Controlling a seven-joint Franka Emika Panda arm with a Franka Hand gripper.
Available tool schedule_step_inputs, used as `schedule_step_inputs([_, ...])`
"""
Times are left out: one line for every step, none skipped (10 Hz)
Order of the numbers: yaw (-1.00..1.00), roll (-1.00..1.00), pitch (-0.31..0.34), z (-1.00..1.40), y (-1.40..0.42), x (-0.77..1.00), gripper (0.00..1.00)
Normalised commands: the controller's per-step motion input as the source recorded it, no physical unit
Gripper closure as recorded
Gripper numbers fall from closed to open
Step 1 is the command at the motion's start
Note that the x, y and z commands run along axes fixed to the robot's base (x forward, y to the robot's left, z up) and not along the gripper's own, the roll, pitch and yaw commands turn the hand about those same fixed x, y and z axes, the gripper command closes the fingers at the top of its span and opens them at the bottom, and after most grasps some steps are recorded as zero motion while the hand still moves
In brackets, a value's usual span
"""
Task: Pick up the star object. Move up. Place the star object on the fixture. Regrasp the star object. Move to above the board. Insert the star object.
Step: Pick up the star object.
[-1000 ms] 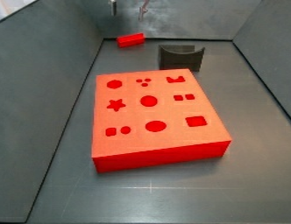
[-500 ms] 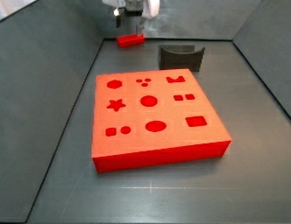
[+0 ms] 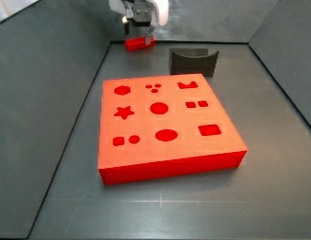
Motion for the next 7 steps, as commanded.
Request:
schedule_step_inputs([-0.10,-0.03,-0.194,-0.90,-0.06,-0.02,0.00])
schedule_step_inputs([-0.03,-0.06,-0.216,-0.85,-0.04,0.00,0.00])
schedule_step_inputs([-0.08,-0.07,-0.239,-0.80,-0.09,0.00,0.00])
schedule_step_inputs([-0.08,-0.10,-0.259,-0.74,-0.03,0.00,0.00])
schedule_step_inputs([-0.08,-0.12,-0.254,-0.71,0.00,0.03,0.00])
schedule_step_inputs([-0.05,-0.19,-0.244,-0.58,0.13,0.04,0.00])
schedule_step_inputs([0.00,-0.04,0.000,0.00,0.04,0.00,0.00])
